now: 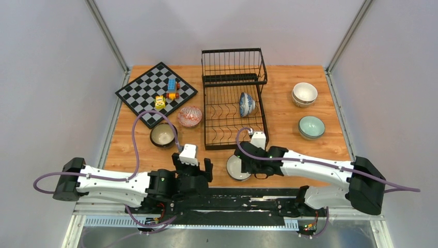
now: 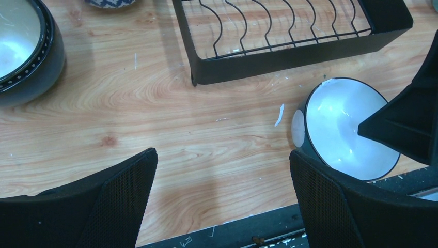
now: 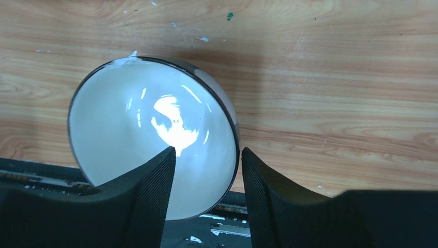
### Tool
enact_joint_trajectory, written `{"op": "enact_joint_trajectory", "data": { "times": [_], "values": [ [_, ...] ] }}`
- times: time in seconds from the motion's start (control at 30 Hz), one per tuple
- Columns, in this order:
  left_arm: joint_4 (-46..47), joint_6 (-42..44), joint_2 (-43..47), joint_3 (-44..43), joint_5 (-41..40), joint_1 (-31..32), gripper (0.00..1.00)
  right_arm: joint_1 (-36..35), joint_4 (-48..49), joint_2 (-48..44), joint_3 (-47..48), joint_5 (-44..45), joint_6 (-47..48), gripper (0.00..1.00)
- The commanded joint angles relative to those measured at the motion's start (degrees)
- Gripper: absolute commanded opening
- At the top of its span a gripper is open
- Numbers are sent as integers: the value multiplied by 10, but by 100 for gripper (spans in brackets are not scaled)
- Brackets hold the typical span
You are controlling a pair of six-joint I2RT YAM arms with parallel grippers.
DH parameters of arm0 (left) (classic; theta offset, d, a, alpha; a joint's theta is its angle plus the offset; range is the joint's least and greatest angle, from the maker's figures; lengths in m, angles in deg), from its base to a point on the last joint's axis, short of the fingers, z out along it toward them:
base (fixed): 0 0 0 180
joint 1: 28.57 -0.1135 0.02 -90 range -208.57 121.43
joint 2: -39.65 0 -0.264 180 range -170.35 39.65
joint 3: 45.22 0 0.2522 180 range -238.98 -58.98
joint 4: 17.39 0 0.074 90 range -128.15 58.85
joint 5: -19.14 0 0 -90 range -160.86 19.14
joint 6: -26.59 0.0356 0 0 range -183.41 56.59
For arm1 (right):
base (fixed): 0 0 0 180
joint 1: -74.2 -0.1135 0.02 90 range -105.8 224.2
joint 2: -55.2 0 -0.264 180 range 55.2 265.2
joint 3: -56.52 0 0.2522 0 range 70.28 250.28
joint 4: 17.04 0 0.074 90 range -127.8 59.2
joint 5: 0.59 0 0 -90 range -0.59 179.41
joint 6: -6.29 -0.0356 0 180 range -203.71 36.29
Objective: Unload the bowls from the dish rack
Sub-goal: Place the bowl at the center of the board.
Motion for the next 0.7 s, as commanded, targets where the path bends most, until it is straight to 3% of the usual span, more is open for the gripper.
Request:
{"op": "enact_joint_trajectory", "data": {
  "times": [0.0,0.23,0.4,0.67],
  "values": [
    [25,17,-8,-18,-5,0,100,-2,15,-37,-15,-12,46,56],
    [20,19,-18,-28,-7,0,100,8,59,-122,-71,-26,81,61],
    [29,17,-16,-29,-3,-1,100,34,102,-167,-114,-62,99,59],
    [95,81,-16,-33,35,-38,100,38,182,-152,-125,-133,116,55]
  ]
}}
